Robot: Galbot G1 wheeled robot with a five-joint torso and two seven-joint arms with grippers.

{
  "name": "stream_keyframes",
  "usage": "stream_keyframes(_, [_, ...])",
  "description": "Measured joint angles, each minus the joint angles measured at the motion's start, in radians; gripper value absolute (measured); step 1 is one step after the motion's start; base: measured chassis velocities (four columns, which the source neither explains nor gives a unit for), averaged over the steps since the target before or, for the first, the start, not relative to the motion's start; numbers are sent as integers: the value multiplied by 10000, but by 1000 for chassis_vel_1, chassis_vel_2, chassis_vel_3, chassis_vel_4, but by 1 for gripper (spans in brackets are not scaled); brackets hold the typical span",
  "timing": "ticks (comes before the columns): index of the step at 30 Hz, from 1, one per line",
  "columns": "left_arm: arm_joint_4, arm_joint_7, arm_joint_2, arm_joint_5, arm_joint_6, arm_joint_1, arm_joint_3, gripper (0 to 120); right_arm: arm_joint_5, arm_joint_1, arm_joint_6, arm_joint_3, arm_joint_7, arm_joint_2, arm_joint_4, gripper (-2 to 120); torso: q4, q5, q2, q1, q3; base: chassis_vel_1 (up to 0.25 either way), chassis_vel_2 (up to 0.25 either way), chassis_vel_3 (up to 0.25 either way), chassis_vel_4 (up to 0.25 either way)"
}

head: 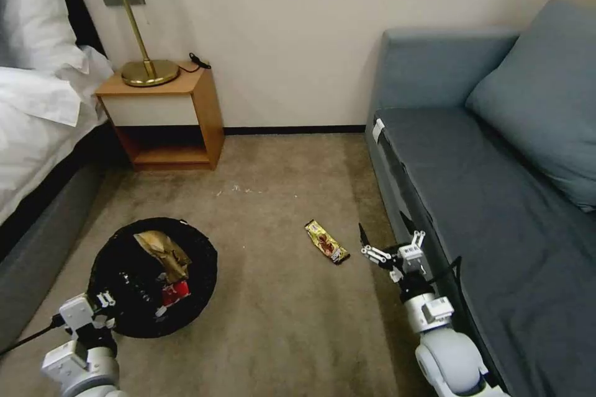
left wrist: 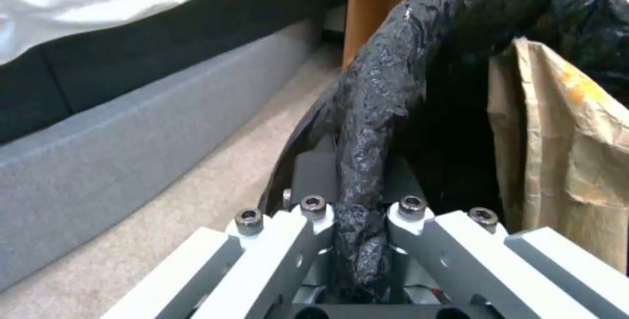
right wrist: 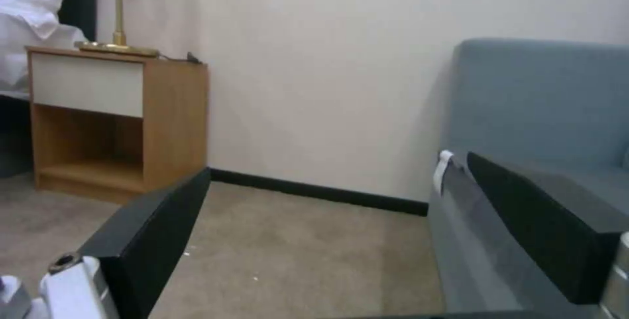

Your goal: Pick up the trash bin, then pick up the garbage on the floor and place it into the trash bin.

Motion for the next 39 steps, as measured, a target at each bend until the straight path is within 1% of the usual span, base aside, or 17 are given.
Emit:
stream_keyframes(7, [12, 20, 52, -8, -27, -10, -16, 4, 23, 100, 144, -114, -159, 131, -109, 100, 1, -1, 0, 0, 0, 0, 0, 0, 0])
stream_keyframes(12, [74, 26, 74, -22, -36, -47, -35, 4, 17, 220, 127, -195, -205, 158, -181, 100, 1, -1, 0, 1, 0, -70, 93, 76, -71])
stream_keyframes(18, [177, 37, 81, -24, -55, -76, -31, 4, 17, 338, 105, -312, -306, 165, -342, 100, 0, -3, 0, 0, 2, -178, 184, 181, -184])
stream_keyframes(25, [195, 47, 135, -29, -77, -85, -59, 4, 54, 426, 37, -504, -369, 154, -396, 100, 1, -1, 0, 1, 2, -258, 250, 241, -260])
stream_keyframes(29, [195, 52, 164, -42, -77, -95, -66, 4, 314, 554, -173, -764, -398, 43, -405, 100, -2, -1, 0, 1, 2, -245, 253, 264, -242])
stream_keyframes(31, [195, 53, 171, -41, -77, -95, -60, 4, 826, 703, -502, -1151, -468, -122, -371, 100, -2, 1, 0, 3, 3, -189, 187, 207, -186])
stream_keyframes(32, [195, 53, 172, -34, -77, -96, -46, 4, 1126, 902, -812, -1457, -505, -249, -370, 100, -1, -2, 0, 2, 3, -146, 154, 102, -104])
stream_keyframes(33, [195, 53, 172, -34, -77, -96, -46, 4, 1126, 902, -812, -1457, -505, -249, -370, 100, -1, -2, 0, 2, 3, -146, 154, 102, -104])
stream_keyframes(36, [141, 57, 170, -6, -59, -85, -17, 4, 1507, 1603, -1742, -2304, -390, -582, -609, 100, -1, -1, 0, 2, 2, -57, 32, 46, -25])
stream_keyframes(37, [141, 57, 170, -6, -59, -85, -17, 4, 1507, 1603, -1742, -2304, -390, -582, -609, 100, -1, -1, 0, 2, 2, 0, 0, 0, 0])
stream_keyframes(39, [87, 56, 169, 2, -51, -62, -17, 4, 1661, 2106, -2481, -2828, -214, -819, -838, 100, 1, 1, 0, 1, 0, 24, -18, -7, 27])
